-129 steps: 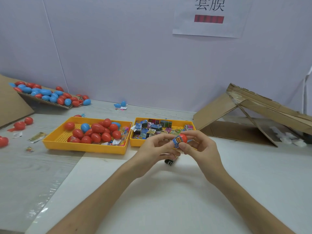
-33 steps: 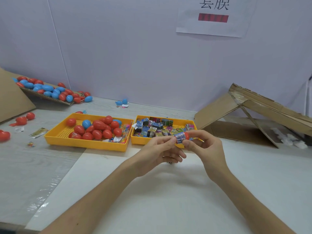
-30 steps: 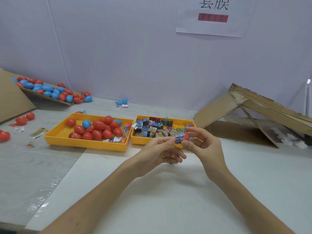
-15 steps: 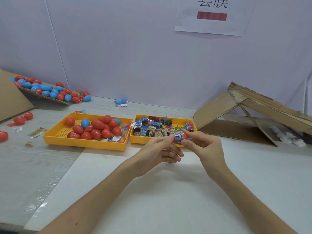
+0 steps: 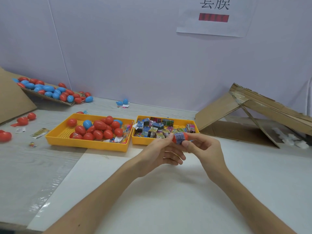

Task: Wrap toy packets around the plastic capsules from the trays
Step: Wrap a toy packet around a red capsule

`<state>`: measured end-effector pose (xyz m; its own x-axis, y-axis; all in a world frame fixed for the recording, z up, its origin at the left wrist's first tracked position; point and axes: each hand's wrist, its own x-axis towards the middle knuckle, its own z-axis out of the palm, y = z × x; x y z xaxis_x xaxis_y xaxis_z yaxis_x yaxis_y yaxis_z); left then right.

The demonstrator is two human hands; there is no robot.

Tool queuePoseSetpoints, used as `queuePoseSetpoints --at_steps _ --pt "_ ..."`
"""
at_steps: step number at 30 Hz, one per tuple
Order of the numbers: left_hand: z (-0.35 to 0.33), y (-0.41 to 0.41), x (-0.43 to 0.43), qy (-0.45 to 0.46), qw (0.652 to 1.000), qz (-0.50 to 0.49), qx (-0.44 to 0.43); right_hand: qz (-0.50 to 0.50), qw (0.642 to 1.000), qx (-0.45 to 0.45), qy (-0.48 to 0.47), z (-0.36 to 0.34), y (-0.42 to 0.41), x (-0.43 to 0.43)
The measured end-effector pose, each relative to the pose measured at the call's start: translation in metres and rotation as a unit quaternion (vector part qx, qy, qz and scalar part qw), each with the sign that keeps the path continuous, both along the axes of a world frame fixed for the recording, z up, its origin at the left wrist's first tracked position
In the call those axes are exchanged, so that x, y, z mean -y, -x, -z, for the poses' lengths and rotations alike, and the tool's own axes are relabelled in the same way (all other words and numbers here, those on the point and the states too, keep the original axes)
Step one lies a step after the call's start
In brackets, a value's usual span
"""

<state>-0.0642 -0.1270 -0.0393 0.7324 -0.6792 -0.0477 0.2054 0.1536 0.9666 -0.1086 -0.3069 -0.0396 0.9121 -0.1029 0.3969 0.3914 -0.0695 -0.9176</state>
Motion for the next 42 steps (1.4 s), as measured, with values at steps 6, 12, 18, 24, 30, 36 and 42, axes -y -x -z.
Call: queuePoseSetpoints --at_steps 6,12,18,24,30,36,42 --pt "-0.0006 -0.0001 0.0011 -0.012 1.000 -0.010 0.006 0.004 1.000 0.006 0.007 0.0015 -0.0008 0.0020" --pt "-0.0008 -0.0008 0.0014 -0.022 1.000 -0.008 0.012 0.009 1.000 0.011 0.019 0.0018 -0.0015 0.0029" --pt "0.0050 -0.0035 0.0034 -0.022 0.996 -0.055 0.063 0.019 1.000 -0.003 0.003 0.0018 -0.0006 -0.0002" --pt "0.0058 -0.0003 0.0047 -0.041 0.991 -0.070 0.105 0.010 1.000 0.003 -0.019 -0.0019 0.0003 0.0001" --pt "0.0076 -0.0028 0.0046 -0.045 0.992 -0.069 0.093 0.007 1.000 -0.007 -0.012 -0.0020 0.0003 -0.0003" --pt "0.0078 -0.0031 0.0028 -0.024 0.996 -0.030 0.078 0.010 0.999 0.001 -0.038 -0.0022 -0.0017 0.0022" --pt "0.0076 -0.0034 0.0025 -0.020 0.996 -0.033 0.084 0.010 1.000 -0.015 -0.022 -0.0031 -0.0011 0.0015"
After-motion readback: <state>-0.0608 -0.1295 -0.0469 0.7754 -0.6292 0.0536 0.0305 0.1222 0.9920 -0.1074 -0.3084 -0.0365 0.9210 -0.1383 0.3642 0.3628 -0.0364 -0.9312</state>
